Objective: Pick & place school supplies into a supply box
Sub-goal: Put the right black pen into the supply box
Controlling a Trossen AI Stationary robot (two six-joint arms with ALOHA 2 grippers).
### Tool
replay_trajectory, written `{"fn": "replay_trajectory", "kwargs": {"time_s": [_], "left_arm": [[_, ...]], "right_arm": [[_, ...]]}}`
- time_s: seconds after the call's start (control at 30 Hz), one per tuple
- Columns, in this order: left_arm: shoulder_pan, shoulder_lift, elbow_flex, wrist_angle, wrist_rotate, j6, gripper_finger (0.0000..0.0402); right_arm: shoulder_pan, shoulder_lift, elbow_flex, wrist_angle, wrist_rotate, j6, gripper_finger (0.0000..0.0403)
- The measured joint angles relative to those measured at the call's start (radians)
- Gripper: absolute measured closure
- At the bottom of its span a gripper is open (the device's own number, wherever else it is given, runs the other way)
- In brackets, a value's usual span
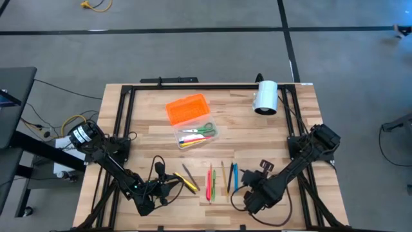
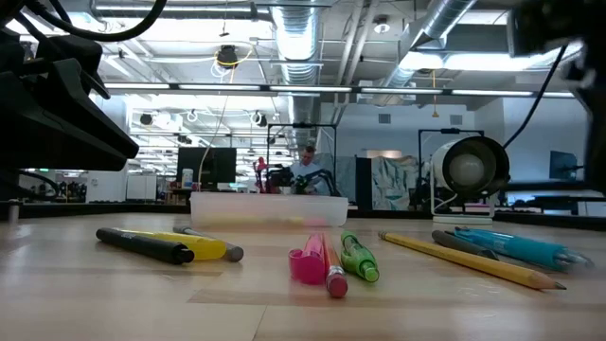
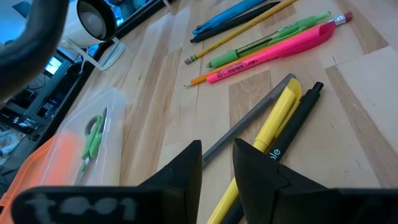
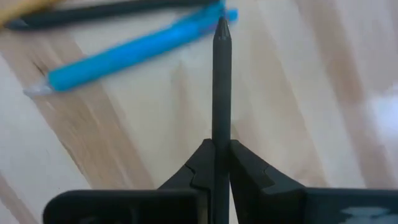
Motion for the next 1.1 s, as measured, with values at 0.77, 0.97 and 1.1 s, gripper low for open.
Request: {"fn": "replay_trajectory", "kwargs": {"time_s": [0.77, 0.97, 1.1], "left_arm": [[0.0, 0.0, 0.0, -0.004, -0.014, 0.0, 0.0319], [0.0, 0.0, 0.0, -0.008, -0.014, -0.002, 0.0319], [0.0, 0.0, 0.0, -0.008, -0.014, -0.003, 0.0319]], "right_arm": [[-0.337, 0.0, 0.087, 0.332, 0.33, -0.826, 0.0382], [-0.46, 0.0, 0.087, 0.557, 0.327, -1.115, 0.0383], [-0.541, 0.0, 0.087, 0.706, 0.297, -1.28, 0.0388]]}}
